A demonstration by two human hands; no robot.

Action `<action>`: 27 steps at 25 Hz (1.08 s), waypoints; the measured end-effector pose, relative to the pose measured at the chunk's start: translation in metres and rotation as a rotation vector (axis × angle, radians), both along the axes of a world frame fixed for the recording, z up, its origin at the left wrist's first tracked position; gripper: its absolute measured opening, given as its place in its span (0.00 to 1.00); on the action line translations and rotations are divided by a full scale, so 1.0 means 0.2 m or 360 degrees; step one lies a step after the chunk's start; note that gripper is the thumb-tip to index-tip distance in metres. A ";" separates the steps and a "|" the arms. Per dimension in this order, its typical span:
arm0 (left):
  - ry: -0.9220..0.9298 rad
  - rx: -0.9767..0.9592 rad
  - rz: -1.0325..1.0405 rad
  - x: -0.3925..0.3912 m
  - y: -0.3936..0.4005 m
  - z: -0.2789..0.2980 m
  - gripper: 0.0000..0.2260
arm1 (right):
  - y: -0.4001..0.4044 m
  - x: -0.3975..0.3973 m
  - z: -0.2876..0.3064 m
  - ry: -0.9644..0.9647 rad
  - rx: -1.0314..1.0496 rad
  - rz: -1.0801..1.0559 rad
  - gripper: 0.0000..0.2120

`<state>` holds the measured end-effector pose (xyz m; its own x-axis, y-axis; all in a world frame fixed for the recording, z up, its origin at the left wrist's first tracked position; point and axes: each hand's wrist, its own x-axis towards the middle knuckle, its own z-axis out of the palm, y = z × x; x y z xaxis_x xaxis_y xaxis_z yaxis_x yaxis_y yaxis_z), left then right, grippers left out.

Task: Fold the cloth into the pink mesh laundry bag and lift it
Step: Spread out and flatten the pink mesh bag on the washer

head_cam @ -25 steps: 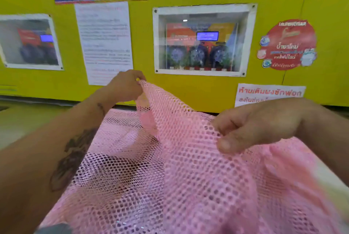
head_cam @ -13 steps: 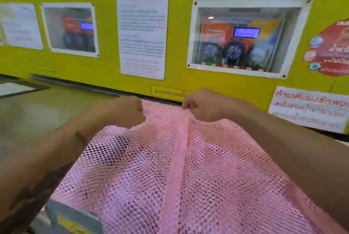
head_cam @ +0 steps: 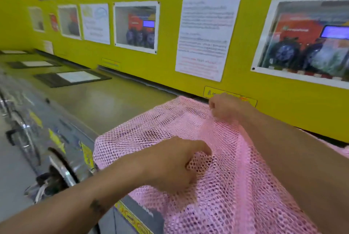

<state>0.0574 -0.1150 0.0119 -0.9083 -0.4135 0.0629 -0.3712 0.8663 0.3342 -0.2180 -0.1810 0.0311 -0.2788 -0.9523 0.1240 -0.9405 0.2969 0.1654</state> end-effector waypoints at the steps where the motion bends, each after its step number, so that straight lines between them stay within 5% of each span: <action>1: 0.0089 0.0064 -0.0037 0.01 -0.02 0.00 0.20 | 0.00 -0.01 0.04 0.0123 -0.0004 -0.0068 0.04; 4: 0.0396 0.0085 0.0001 0.03 -0.08 0.04 0.13 | 0.00 -0.05 0.20 0.0296 -0.0105 -0.0362 0.04; 10: 0.0845 0.0406 0.0258 0.13 -0.38 0.15 0.11 | -0.24 0.00 0.40 0.0092 -0.0643 -0.0466 0.12; 12: 0.0733 0.0136 0.0514 0.21 -0.59 0.12 0.11 | -0.39 0.08 0.35 -0.0181 -0.0715 -0.0378 0.13; 15: 0.0301 -0.0132 0.0736 0.33 -0.80 0.02 0.10 | -0.57 0.22 0.16 -0.0425 -0.0221 -0.0212 0.13; 19: 0.0249 -0.0181 0.0494 0.31 -0.82 -0.06 0.13 | -0.61 0.29 0.00 -0.0551 -0.0153 -0.0228 0.20; 27: 0.0056 -0.0179 0.0277 -0.06 -0.95 -0.12 0.19 | -0.52 0.11 0.02 -0.0503 -0.0067 -0.0553 0.09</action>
